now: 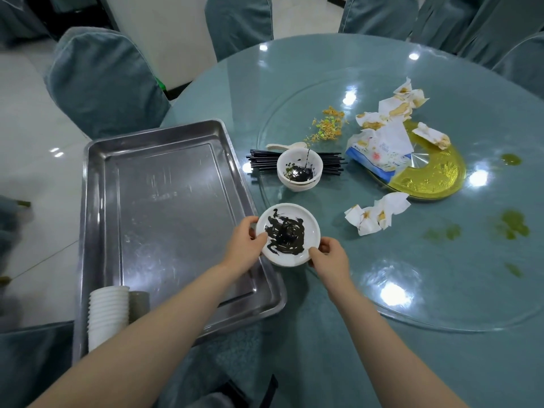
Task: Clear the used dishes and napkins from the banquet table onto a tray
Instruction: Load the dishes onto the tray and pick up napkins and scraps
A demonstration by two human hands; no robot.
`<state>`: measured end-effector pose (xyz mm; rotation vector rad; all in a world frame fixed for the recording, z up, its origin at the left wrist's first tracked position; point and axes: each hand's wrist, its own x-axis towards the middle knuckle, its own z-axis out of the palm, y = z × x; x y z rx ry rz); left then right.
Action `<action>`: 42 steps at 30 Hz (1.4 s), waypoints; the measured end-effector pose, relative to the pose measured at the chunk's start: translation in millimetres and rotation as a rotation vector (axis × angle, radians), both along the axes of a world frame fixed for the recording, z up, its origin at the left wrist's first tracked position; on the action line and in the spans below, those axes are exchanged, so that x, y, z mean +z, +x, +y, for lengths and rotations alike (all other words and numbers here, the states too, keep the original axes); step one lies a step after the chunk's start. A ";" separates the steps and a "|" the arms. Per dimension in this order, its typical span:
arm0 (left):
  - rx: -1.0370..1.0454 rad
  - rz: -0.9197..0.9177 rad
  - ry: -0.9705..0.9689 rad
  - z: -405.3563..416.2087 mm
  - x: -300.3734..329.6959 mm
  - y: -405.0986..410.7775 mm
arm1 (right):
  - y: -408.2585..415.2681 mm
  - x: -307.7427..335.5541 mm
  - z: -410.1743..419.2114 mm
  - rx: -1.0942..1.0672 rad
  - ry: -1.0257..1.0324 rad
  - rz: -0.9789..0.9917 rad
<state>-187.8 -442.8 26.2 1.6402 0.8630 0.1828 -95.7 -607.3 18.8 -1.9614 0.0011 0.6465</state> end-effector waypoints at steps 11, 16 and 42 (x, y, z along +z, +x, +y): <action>0.164 0.049 -0.079 12.7 -21.6 -83.0 | -53.5 -4.2 2.1 0.356 -0.058 -0.114; 0.207 0.097 -0.116 15.0 -33.6 -107.7 | -57.2 -14.3 -2.6 0.287 -0.028 -0.161; -0.210 0.401 0.619 28.7 -31.3 -109.9 | -45.2 -25.8 -37.0 0.711 -0.670 -0.626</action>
